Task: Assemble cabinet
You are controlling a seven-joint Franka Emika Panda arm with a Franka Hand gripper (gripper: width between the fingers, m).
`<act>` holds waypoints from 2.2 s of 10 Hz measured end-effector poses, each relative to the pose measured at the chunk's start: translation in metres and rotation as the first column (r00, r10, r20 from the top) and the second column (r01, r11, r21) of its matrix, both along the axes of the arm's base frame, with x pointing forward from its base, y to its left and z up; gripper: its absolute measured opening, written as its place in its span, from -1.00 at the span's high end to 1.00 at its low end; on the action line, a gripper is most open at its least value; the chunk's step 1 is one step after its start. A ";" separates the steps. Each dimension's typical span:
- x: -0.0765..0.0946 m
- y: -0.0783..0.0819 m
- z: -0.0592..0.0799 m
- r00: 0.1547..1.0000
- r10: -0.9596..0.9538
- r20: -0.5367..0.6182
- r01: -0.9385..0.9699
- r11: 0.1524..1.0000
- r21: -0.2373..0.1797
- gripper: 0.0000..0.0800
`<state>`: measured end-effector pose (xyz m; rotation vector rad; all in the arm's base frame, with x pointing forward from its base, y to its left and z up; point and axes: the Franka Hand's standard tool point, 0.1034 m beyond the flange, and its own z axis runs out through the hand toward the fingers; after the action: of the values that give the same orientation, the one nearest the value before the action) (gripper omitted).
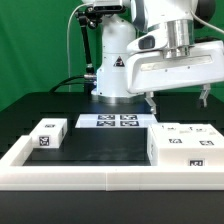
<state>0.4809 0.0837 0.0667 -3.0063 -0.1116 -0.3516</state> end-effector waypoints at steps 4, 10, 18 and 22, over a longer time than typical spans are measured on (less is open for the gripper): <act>-0.001 0.003 -0.001 0.990 -0.135 -0.031 0.136 0.990 0.034 -0.99; -0.016 0.012 -0.020 0.998 -0.014 -0.064 0.011 0.999 -0.043 -0.99; -0.012 0.005 -0.037 0.993 0.052 -0.105 -0.064 0.992 -0.106 -0.99; -0.007 -0.003 -0.040 0.995 0.051 -0.089 -0.060 0.993 -0.106 -0.99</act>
Offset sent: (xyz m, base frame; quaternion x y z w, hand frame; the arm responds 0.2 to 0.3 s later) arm 0.0000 0.0000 0.0000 0.0000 0.0000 0.0650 0.9979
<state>0.4734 0.0804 0.0264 -3.1130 -0.2128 -0.2167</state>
